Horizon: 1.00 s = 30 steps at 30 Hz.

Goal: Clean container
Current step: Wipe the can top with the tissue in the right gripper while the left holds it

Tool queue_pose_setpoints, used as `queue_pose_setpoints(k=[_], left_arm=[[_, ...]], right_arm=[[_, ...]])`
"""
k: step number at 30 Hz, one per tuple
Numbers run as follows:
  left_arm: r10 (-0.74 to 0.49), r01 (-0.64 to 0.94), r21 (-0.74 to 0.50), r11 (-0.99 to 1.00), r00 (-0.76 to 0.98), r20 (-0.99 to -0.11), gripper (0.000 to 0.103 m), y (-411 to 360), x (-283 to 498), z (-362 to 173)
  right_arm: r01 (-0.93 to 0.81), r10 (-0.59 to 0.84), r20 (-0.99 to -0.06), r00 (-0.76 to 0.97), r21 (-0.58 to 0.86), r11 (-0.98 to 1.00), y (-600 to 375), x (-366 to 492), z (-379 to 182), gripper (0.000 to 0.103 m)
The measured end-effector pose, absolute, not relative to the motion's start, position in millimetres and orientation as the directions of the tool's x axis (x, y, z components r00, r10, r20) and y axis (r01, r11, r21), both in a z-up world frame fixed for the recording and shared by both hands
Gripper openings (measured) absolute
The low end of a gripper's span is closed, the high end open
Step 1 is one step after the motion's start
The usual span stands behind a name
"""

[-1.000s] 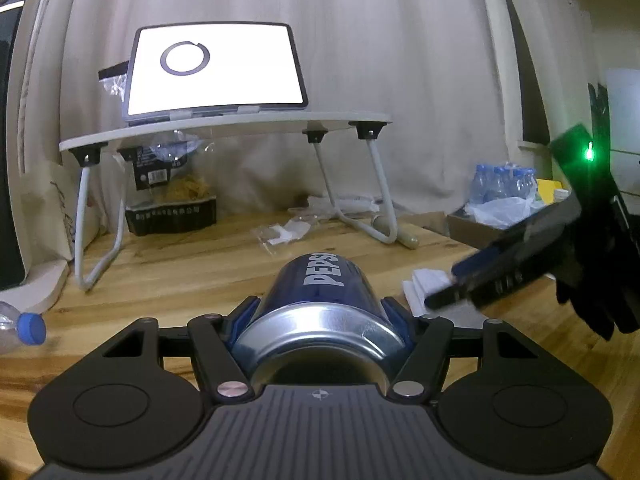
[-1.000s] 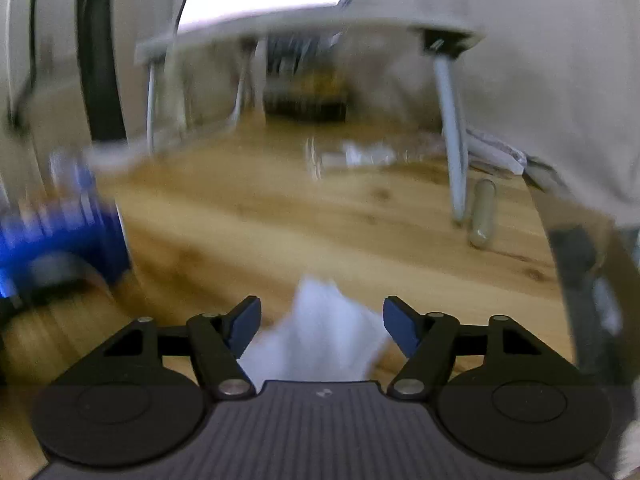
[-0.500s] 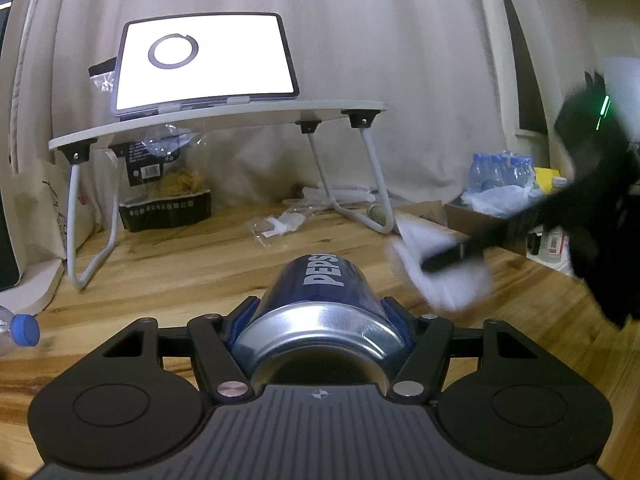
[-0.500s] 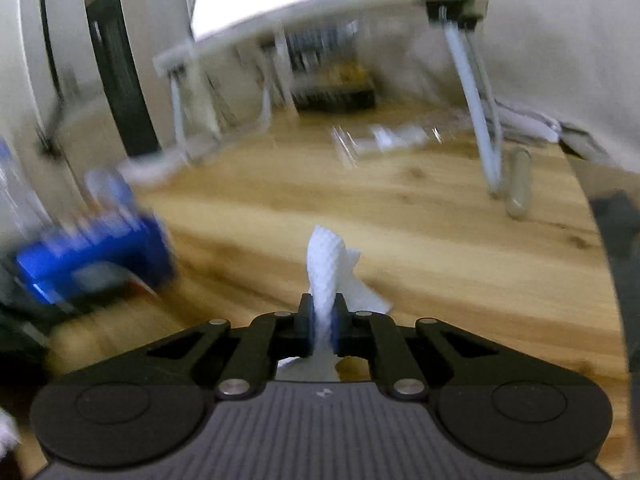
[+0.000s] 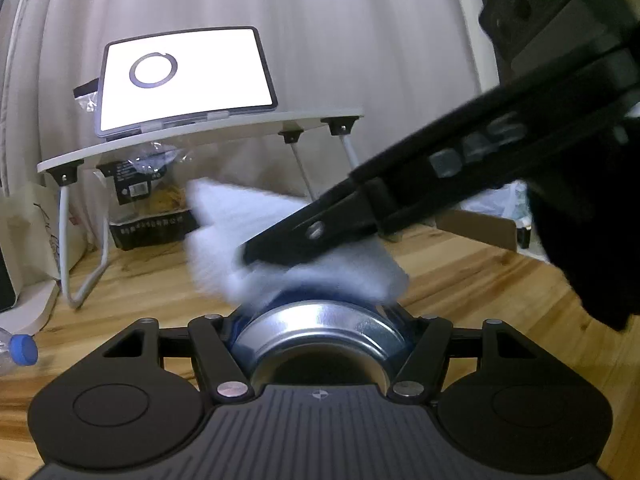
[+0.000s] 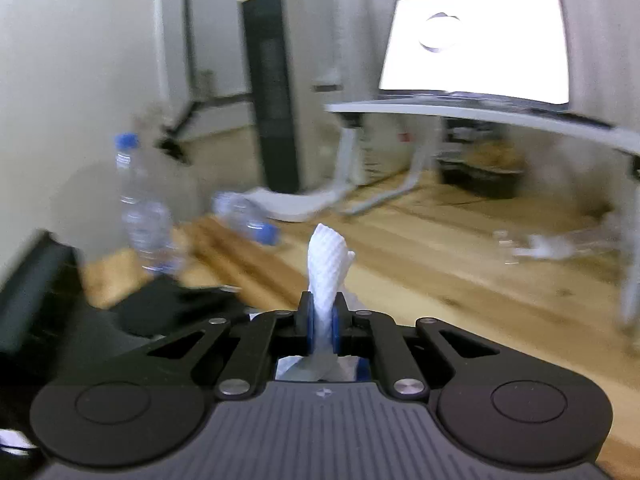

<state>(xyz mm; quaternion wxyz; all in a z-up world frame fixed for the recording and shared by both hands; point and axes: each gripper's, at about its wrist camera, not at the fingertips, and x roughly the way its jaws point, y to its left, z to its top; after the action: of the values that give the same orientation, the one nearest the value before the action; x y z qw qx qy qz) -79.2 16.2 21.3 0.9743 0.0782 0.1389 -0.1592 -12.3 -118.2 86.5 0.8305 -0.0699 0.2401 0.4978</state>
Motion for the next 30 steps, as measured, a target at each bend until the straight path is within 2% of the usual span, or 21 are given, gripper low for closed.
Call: queue_pose_setpoints(k=[4, 10, 13, 19, 22, 30], left_arm=[[-0.293, 0.335, 0.103, 0.937, 0.911, -0.291, 0.067, 17, -81, 23], [-0.293, 0.330, 0.093, 0.939, 0.914, -0.282, 0.067, 19, -83, 23], [-0.291, 0.326, 0.090, 0.941, 0.916, -0.276, 0.067, 20, -84, 22], [-0.289, 0.319, 0.070, 0.945, 0.916, -0.279, 0.067, 24, -83, 23], [-0.290, 0.319, 0.068, 0.945, 0.916, -0.277, 0.067, 25, -83, 23], [-0.285, 0.311, 0.057, 0.949, 0.919, -0.273, 0.067, 28, -83, 23]], right_arm=[[-0.893, 0.842, -0.455, 0.290, 0.188, 0.409, -112, -23, 88, 0.012], [-0.840, 0.749, -0.466, 0.471, 0.022, 0.543, -114, 1, 84, 0.012], [-0.819, 0.736, -0.458, 0.500, 0.027, 0.573, -123, 12, 79, 0.013], [-0.884, 0.830, -0.424, 0.363, 0.124, 0.450, -129, -18, 85, 0.013], [-0.907, 0.852, -0.414, 0.321, 0.125, 0.403, -131, -37, 90, 0.015], [-0.800, 0.738, -0.406, 0.539, 0.025, 0.599, -151, 4, 78, 0.018]])
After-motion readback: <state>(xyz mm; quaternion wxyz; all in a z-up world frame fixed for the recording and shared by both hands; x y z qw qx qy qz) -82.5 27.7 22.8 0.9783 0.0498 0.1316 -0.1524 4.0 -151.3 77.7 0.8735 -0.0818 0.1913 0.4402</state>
